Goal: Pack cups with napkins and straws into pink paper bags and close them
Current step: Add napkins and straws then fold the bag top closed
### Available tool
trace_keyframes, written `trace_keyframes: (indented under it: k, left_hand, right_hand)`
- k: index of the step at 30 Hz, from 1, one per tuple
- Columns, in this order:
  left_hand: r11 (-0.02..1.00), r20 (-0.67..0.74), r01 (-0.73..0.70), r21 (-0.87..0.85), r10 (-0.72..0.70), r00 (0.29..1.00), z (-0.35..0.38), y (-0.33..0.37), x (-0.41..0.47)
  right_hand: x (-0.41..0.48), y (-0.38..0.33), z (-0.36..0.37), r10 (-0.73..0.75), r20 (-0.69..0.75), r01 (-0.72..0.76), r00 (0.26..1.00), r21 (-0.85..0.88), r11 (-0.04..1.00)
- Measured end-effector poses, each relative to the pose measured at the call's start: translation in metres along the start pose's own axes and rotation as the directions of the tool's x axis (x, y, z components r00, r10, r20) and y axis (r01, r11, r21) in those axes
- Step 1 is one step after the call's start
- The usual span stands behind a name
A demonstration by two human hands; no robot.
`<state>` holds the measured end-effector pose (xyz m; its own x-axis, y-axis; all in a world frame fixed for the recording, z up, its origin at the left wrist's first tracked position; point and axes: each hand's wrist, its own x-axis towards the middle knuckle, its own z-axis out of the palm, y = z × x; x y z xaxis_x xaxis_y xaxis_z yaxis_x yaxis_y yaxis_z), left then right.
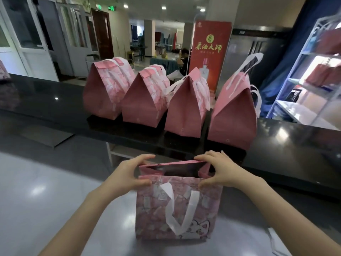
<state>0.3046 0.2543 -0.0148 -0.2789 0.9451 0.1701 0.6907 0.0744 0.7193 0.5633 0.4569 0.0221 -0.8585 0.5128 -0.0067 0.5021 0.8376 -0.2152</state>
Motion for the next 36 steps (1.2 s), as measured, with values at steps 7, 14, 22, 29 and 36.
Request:
trace_keyframes:
  k: [7, 14, 22, 29, 36]
  left_hand:
    - [0.983, -0.078, -0.162, 0.082, 0.168, 0.983, 0.008, -0.018, 0.016]
    - [0.947, -0.100, -0.216, 0.239, 0.245, 0.964, 0.016, -0.021, 0.012]
    - [0.930, -0.052, -0.213, 0.301, 0.239, 0.970, 0.020, -0.022, 0.003]
    - [0.924, -0.094, -0.194, 0.330, 0.237, 0.967, 0.021, -0.011, 0.001]
    - [0.926, -0.060, -0.188, 0.328, 0.219, 0.974, 0.018, -0.009, -0.005]
  right_hand:
    - [-0.015, -0.032, 0.025, 0.041, -0.283, -0.041, 0.958, 0.006, 0.999]
    - [-0.030, -0.047, 0.039, 0.162, -0.373, -0.123, 0.914, 0.126, 0.984]
    - [-0.043, -0.031, 0.028, 0.165, -0.136, -0.124, 0.977, 0.271, 0.955]
    - [-0.043, -0.024, 0.032, 0.177, -0.212, -0.129, 0.961, 0.224, 0.966]
    - [-0.044, -0.024, 0.042, 0.121, -0.309, -0.080, 0.943, 0.142, 0.987]
